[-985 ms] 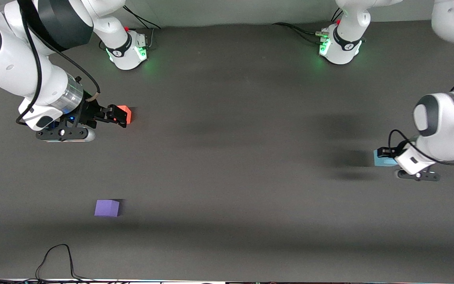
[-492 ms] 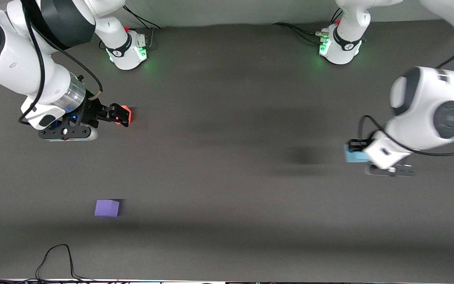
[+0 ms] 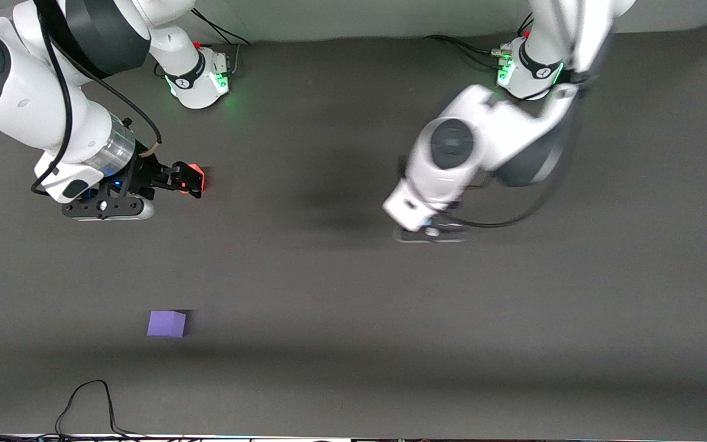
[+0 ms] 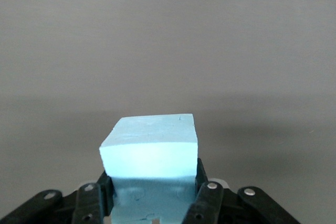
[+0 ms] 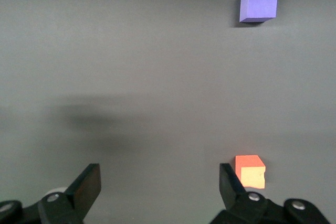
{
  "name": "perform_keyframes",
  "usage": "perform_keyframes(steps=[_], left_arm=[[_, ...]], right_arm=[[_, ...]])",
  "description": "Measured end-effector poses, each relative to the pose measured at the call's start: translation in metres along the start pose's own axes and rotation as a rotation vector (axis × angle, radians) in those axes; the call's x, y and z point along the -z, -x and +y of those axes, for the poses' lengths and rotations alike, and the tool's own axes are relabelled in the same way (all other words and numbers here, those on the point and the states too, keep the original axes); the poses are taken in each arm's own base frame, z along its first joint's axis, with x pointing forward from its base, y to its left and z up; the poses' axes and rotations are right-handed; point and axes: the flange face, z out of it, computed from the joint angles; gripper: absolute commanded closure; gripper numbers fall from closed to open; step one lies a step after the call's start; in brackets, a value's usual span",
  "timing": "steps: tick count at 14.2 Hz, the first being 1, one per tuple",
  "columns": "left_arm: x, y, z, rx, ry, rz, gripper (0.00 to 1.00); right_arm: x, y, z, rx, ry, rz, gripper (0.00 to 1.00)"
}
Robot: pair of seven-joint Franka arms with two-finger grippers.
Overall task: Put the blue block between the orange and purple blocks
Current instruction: 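Carry the blue block with the left gripper toward the table middle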
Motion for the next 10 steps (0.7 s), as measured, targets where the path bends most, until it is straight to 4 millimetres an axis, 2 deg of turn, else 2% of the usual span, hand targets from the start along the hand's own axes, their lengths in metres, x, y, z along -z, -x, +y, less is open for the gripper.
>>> perform_keyframes(steps=[2,3,5,6,7,9,10], left_arm=[[-0.050,0.023,0.055,0.009,-0.008,0.025,0.52],[-0.075,0.032,0.074,0.006,-0.010,0.023,0.52],[-0.119,0.044,0.097,0.001,-0.007,0.012,0.52],[-0.138,0.045,0.101,0.000,-0.008,0.010,0.51],[-0.154,0.045,0.101,0.001,-0.014,0.008,0.45],[-0.174,0.037,0.096,0.013,-0.024,0.007,0.00],[-0.172,0.035,0.096,0.014,-0.022,0.011,0.00]], right_arm=[[-0.001,0.000,0.000,0.000,0.000,-0.001,0.00],[-0.001,0.000,0.000,0.000,0.000,-0.001,0.00],[-0.001,-0.001,0.000,0.000,0.000,0.001,0.00],[0.000,-0.001,0.000,0.000,-0.001,0.004,0.00],[0.000,-0.002,0.000,0.000,-0.003,0.008,0.00],[-0.001,-0.002,-0.002,0.001,-0.004,0.013,0.00],[-0.001,-0.002,-0.004,0.005,-0.004,0.013,0.00]])
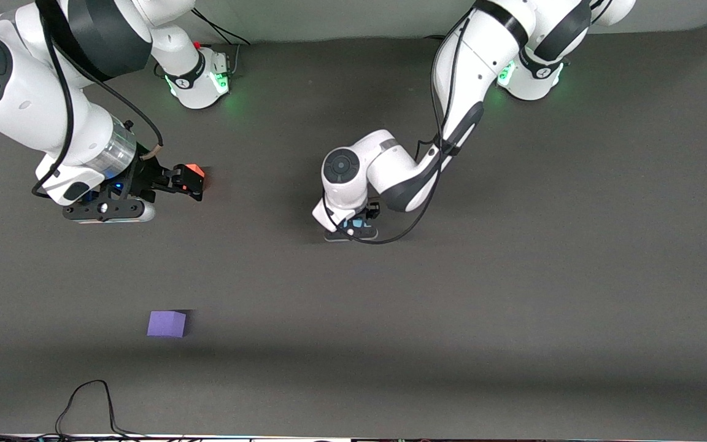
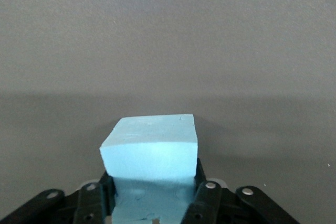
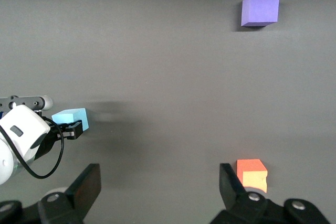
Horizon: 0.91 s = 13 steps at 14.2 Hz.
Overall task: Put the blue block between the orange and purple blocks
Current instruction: 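Carry the blue block with the left gripper toward the table middle, then release the blue block while the right gripper moves over it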
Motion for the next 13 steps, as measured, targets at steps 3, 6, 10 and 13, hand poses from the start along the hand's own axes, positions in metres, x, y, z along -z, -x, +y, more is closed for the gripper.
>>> perform_keyframes(steps=[3,6,10,13], left_arm=[[0.014,-0.009,-0.001,0.003,-0.002,0.022,0.00],[0.074,-0.035,-0.027,0.000,-0.021,0.004,0.00],[0.192,-0.105,-0.152,-0.014,0.037,-0.094,0.00],[0.229,-0.161,-0.294,0.015,0.036,-0.149,0.00]], right_arm=[[-0.001,0.001,-0.005,0.008,0.000,0.000,0.00],[-0.001,0.001,-0.005,0.008,0.000,0.001,0.00],[-0.004,0.009,-0.027,0.039,0.000,-0.004,0.00],[-0.017,0.036,-0.098,0.075,-0.004,0.009,0.00]])
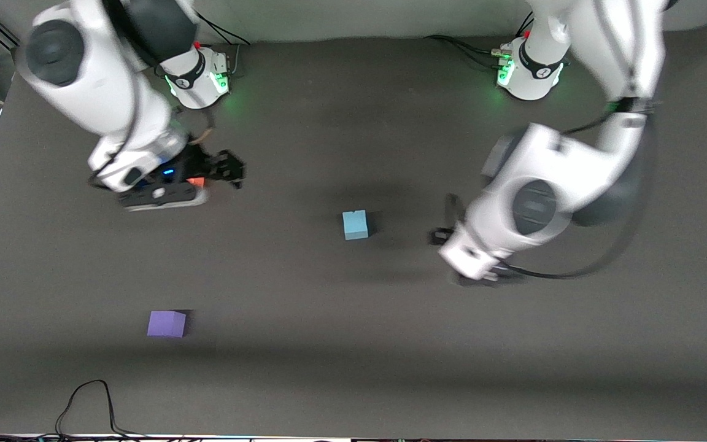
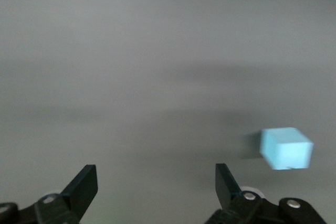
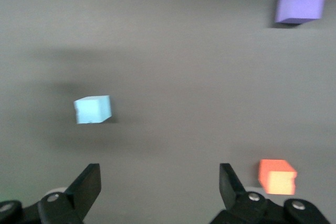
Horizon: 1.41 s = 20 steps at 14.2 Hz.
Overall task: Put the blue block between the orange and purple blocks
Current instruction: 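Release the blue block while the right gripper moves over it, then grasp the blue block with the right gripper and lift it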
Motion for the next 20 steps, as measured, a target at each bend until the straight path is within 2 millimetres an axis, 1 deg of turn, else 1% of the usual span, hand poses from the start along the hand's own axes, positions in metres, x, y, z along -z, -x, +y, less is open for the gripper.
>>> perform_keyframes(steps=[1,2,4,5,6,7,8,10,12,14,15,18,20], left_arm=[[0.012,-0.010,-0.043,0.004,0.003,-0.013,0.00],[0.024,-0.016,-0.083,0.000,0.006,-0.022,0.00],[0.056,-0.017,-0.157,0.001,0.020,-0.012,0.00],[0.074,-0.010,-0.185,0.011,0.018,-0.001,0.00],[0.091,-0.001,-0.205,0.023,0.007,0.010,0.00],[0.106,0.009,-0.215,0.029,-0.006,0.022,0.00],[0.117,0.020,-0.218,0.024,-0.020,0.033,0.00],[0.131,0.038,-0.224,-0.007,-0.042,0.051,0.00],[0.140,0.053,-0.238,-0.028,-0.054,0.060,0.00],[0.145,0.067,-0.249,-0.040,-0.063,0.065,0.00],[0.146,0.073,-0.251,-0.043,-0.067,0.066,0.00],[0.149,0.080,-0.250,-0.046,-0.072,0.081,0.00],[0.153,0.078,-0.256,-0.034,-0.072,0.111,0.00]], right_arm=[[-0.012,0.009,-0.031,0.029,0.001,0.001,0.00],[-0.029,0.015,-0.060,0.058,0.000,0.008,0.00],[-0.074,0.022,-0.111,0.088,-0.001,0.025,0.00],[-0.100,0.022,-0.130,0.094,0.000,0.032,0.00],[-0.127,0.021,-0.144,0.099,0.007,0.031,0.00],[-0.152,0.021,-0.157,0.099,0.016,0.025,0.00],[-0.175,0.021,-0.167,0.095,0.024,0.021,0.00],[-0.215,0.026,-0.187,0.098,0.036,0.020,0.00],[-0.254,0.031,-0.200,0.112,0.049,0.027,0.00],[-0.287,0.028,-0.200,0.112,0.063,0.029,0.00],[-0.298,0.025,-0.197,0.110,0.070,0.033,0.00],[-0.321,0.020,-0.183,0.115,0.090,0.063,0.00],[-0.334,0.020,-0.174,0.112,0.076,0.090,0.00]])
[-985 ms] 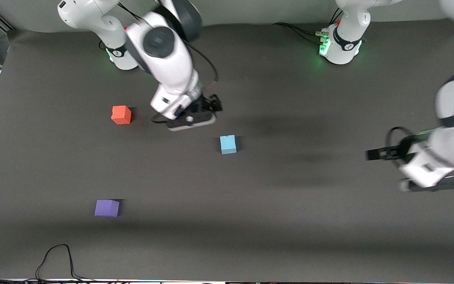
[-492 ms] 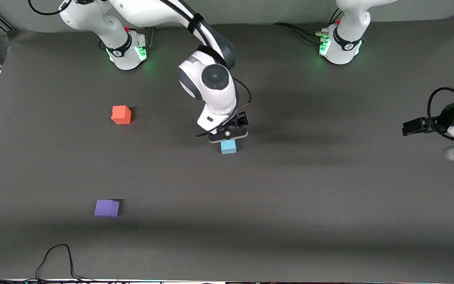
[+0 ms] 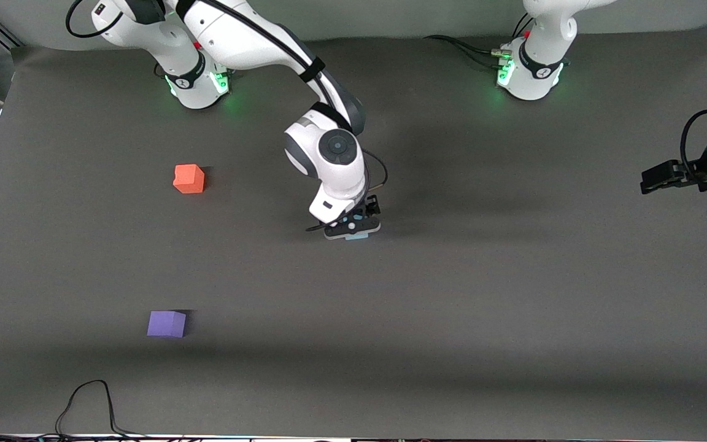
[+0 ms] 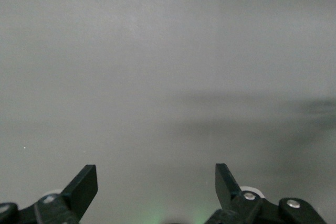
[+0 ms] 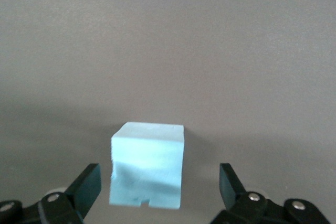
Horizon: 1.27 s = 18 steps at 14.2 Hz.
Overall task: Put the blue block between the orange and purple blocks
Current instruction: 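Grasp the blue block with the right gripper and lift it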
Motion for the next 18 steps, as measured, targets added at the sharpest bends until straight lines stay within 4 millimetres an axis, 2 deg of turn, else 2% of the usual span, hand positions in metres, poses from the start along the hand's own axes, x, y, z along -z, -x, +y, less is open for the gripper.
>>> perform_keyframes(steps=[2,4,7,14,16,18], left_arm=[[0.002,0.000,-0.001,0.003,-0.008,0.014,0.00],[0.005,0.004,0.008,-0.009,-0.010,0.022,0.00],[0.007,0.010,0.017,-0.040,0.008,0.022,0.00],[0.007,0.013,0.014,-0.040,0.027,0.020,0.00],[0.007,0.013,0.015,-0.043,0.027,0.020,0.00],[0.007,0.013,0.018,-0.048,0.027,0.020,0.00]], right_arm=[[-0.012,0.003,0.003,-0.003,-0.011,0.019,0.00],[-0.019,0.004,0.004,-0.006,-0.010,0.019,0.00],[-0.021,0.004,0.004,-0.029,-0.020,0.011,0.00],[-0.025,0.006,0.004,-0.065,-0.039,-0.012,0.02],[-0.029,0.009,0.003,-0.062,-0.035,-0.019,0.19],[-0.032,0.010,0.003,-0.062,-0.033,-0.022,0.41]])
